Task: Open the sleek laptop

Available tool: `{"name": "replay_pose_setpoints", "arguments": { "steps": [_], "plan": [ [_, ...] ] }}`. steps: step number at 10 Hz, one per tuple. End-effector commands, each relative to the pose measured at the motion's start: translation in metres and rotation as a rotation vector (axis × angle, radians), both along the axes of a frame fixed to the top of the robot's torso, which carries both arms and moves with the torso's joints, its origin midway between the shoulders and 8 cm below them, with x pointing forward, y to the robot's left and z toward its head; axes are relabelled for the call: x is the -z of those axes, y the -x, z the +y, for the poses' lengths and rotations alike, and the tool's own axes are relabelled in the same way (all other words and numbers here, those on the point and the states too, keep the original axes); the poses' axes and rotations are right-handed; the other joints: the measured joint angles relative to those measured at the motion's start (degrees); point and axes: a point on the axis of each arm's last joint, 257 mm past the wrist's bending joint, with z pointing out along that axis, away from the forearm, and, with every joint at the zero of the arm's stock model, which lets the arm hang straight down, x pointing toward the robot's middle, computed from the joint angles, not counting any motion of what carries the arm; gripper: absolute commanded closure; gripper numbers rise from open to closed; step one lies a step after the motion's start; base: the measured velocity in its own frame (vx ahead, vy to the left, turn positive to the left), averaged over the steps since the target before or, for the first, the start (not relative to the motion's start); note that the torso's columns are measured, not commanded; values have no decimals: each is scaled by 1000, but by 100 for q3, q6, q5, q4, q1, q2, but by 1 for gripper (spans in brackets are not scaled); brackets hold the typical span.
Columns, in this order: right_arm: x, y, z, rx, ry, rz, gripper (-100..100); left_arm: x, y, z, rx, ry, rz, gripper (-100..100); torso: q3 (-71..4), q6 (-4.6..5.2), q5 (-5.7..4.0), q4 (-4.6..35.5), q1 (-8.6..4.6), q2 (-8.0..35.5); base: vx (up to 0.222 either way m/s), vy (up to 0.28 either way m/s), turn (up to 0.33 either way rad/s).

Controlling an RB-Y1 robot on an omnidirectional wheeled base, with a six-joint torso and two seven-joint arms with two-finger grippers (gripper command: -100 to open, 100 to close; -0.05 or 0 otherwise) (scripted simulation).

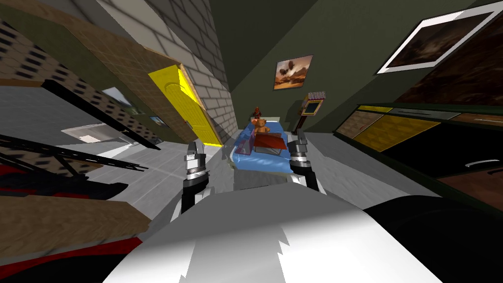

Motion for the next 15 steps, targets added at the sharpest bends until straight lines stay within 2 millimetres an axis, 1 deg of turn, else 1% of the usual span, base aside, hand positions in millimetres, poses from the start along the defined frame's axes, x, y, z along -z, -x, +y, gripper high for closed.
{"name": "replay_pose_setpoints", "arguments": {
  "steps": [1, 2, 3, 4, 5, 10, 15],
  "plan": [
    [0, 0, 0, 0, 0, 0, 0, 0, 0, 0, 0, 0, 0, 0, -846, 0, 0, 423, 0, 423, 0, 0, 0],
    [0, 0, 0, 0, 0, 0, 0, 0, 0, 0, 0, 0, 0, 0, -1692, 0, 0, 846, 0, 846, 0, 0, 0],
    [0, 0, 0, 0, 0, 0, 0, 4, -4, -3, 11, -29, 22, -100, -2538, 0, 0, 1269, 0, 1269, 14, -14, -46],
    [0, 0, 0, 0, 0, 0, 0, 7, -7, -4, 15, -42, 36, -100, -2934, 1, 0, 1457, -3, 1459, 19, -28, -44],
    [0, 0, 0, 0, 0, 1, 0, 14, -14, -5, 19, -68, 69, -100, -3047, 0, -2, 1513, -6, 1512, 28, -54, -73],
    [0, 0, 0, 0, 0, 1, 0, 38, -36, -1, 5, -117, 175, -100, -3075, 0, 0, 1538, 0, 1537, 28, -58, -72],
    [0, 0, 0, 0, 0, 1, 0, 68, -59, 10, -34, -150, 300, -100, -3076, 0, 0, 1537, -2, 1536, 42, -65, -87]
  ]
}}
